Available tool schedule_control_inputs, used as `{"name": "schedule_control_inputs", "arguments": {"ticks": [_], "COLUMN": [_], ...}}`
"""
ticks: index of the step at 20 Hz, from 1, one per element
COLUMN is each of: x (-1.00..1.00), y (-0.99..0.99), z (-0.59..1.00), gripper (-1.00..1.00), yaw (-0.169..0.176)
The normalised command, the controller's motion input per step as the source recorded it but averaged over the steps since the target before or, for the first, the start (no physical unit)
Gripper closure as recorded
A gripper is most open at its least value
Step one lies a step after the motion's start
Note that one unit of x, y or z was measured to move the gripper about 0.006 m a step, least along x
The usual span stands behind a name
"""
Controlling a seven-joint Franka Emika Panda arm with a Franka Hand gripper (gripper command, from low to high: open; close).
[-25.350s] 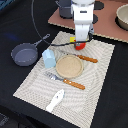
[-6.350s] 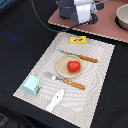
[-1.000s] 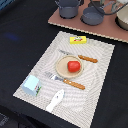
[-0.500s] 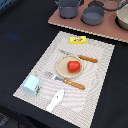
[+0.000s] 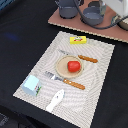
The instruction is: Interact with the objects in diverse but meaningful ways.
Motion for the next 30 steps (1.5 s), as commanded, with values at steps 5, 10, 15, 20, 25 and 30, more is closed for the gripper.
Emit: {"name": "schedule_control_inputs", "arguments": {"ticks": [5,10,15,20,25,30], "x": [-0.46,-0.58,-0.68,-0.75,-0.62,-0.21], "y": [0.0,0.05,0.07,0.11,0.07,0.04], "z": [-0.36,-0.37,-0.31,-0.32,-0.38,-0.42], "gripper": [-1.0,-1.0,-1.0,-1.0,-1.0,-1.0], "yaw": [0.0,0.0,0.0,0.0,-0.002,-0.017]}}
